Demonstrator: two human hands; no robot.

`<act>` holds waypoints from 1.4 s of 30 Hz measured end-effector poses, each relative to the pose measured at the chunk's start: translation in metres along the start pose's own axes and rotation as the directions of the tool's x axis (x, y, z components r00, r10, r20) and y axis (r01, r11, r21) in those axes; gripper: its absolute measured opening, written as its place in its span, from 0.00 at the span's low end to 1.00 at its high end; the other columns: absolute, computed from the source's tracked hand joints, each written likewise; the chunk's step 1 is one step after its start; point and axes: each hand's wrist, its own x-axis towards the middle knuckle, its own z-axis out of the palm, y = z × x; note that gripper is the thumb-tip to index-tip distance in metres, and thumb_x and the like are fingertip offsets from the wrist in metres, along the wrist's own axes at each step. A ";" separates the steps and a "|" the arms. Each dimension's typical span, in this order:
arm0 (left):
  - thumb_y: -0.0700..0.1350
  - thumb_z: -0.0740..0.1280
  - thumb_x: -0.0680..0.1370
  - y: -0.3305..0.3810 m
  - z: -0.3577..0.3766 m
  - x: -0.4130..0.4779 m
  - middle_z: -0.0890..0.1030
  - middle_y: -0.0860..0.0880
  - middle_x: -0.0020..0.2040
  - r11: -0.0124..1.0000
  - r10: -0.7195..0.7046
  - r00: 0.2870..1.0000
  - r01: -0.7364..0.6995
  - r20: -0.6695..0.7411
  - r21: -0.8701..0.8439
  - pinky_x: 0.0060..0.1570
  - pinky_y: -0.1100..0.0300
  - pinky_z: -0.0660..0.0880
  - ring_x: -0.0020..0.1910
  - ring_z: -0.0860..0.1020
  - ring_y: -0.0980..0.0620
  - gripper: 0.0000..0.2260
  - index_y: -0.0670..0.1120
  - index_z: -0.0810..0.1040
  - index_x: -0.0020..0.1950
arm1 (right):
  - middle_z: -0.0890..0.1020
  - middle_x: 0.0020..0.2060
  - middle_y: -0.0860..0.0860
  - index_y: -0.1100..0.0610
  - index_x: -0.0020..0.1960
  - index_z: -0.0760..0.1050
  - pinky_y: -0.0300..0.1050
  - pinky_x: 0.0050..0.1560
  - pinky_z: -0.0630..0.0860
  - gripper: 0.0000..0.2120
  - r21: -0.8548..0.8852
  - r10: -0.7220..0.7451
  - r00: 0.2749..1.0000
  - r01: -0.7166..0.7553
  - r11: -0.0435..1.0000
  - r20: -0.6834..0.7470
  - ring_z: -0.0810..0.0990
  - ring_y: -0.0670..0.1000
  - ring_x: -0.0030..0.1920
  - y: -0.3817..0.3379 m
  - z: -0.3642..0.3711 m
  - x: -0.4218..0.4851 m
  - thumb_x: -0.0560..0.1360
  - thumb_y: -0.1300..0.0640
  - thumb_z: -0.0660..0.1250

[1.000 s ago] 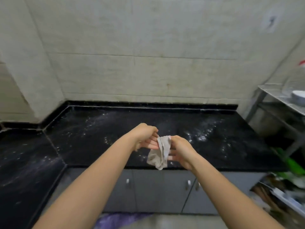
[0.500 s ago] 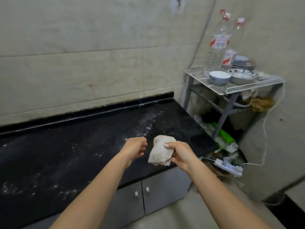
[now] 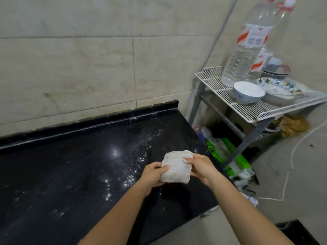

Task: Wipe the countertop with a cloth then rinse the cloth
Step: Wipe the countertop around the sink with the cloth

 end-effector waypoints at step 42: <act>0.61 0.44 0.79 -0.023 -0.102 0.132 0.32 0.44 0.76 0.633 0.021 0.685 0.554 -0.728 0.540 0.72 0.52 0.34 0.74 0.31 0.48 0.34 0.43 0.35 0.76 | 0.39 0.77 0.57 0.49 0.78 0.38 0.55 0.74 0.36 0.34 -0.943 -0.262 0.906 0.330 -0.050 0.331 0.38 0.57 0.77 -0.039 0.007 0.309 0.76 0.35 0.33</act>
